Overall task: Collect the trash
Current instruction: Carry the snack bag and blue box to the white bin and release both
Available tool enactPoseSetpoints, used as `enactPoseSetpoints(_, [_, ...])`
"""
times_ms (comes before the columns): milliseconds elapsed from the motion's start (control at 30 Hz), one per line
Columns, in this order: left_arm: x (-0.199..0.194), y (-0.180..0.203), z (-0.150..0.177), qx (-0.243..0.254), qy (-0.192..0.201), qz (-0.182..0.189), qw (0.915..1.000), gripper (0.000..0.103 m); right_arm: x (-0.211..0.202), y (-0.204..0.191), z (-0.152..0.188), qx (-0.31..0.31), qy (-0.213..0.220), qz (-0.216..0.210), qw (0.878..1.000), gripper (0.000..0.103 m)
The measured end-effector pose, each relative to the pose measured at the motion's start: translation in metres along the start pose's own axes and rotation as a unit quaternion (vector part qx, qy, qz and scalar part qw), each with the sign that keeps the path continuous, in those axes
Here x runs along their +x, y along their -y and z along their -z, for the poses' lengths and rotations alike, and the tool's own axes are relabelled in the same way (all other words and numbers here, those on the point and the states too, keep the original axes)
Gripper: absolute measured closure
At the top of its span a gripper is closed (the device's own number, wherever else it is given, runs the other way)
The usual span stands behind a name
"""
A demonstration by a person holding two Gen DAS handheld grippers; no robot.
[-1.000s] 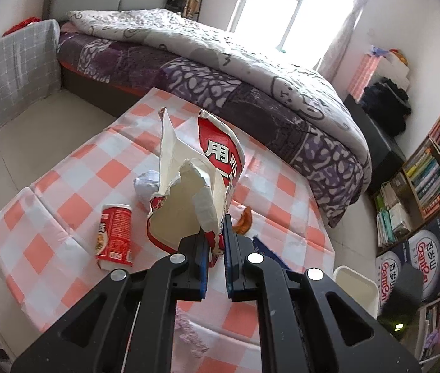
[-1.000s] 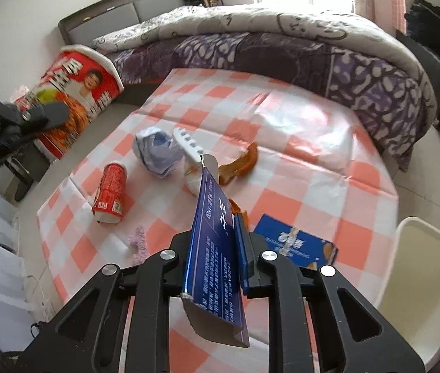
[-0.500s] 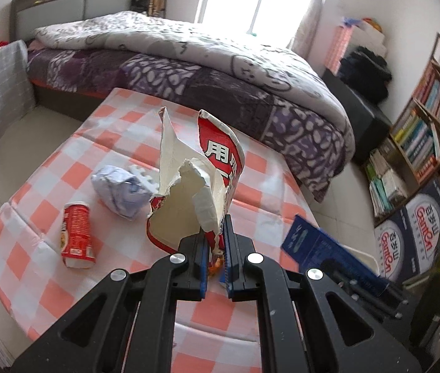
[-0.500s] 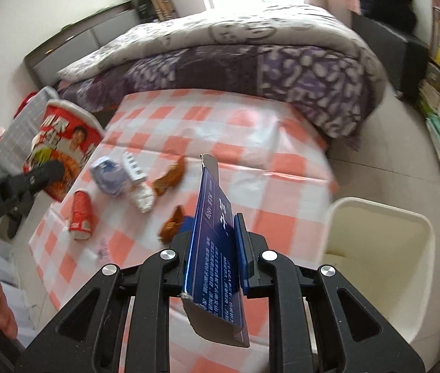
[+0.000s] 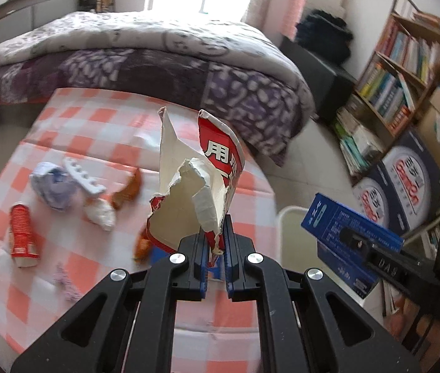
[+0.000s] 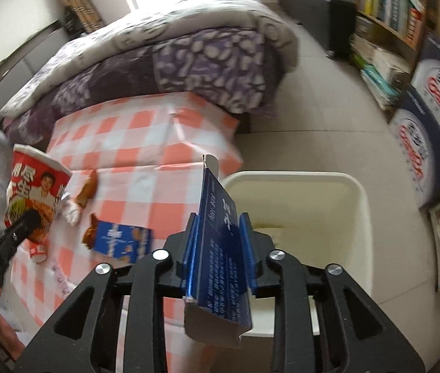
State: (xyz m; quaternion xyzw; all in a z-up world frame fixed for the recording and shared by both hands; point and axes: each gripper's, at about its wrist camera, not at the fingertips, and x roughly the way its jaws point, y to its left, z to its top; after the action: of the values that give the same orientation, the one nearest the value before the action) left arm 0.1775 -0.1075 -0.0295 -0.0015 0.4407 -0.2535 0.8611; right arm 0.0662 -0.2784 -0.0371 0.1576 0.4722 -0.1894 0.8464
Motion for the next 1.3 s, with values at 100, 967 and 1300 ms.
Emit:
enactPoseSetpoints(100, [0.009,0.018,0.006,0.014,-0.011,0.013,0.9998,0.095,-0.007,0.023,-0.003,0.021,0.008,0.026,0.999,0.063])
enactPoseSetpoints(967, [0.085,0.144,0.060,0.096,-0.103,0.109,0.9840,0.093,-0.055,0.131,-0.007,0.134,0.055,0.052,0.988,0.024])
enactPoseSetpoints(1300, [0.083,0.141,0.061,0.094,-0.097,0.098,0.9859,0.048,-0.056,0.135,-0.006,0.152,0.057,0.039,0.986,0.018])
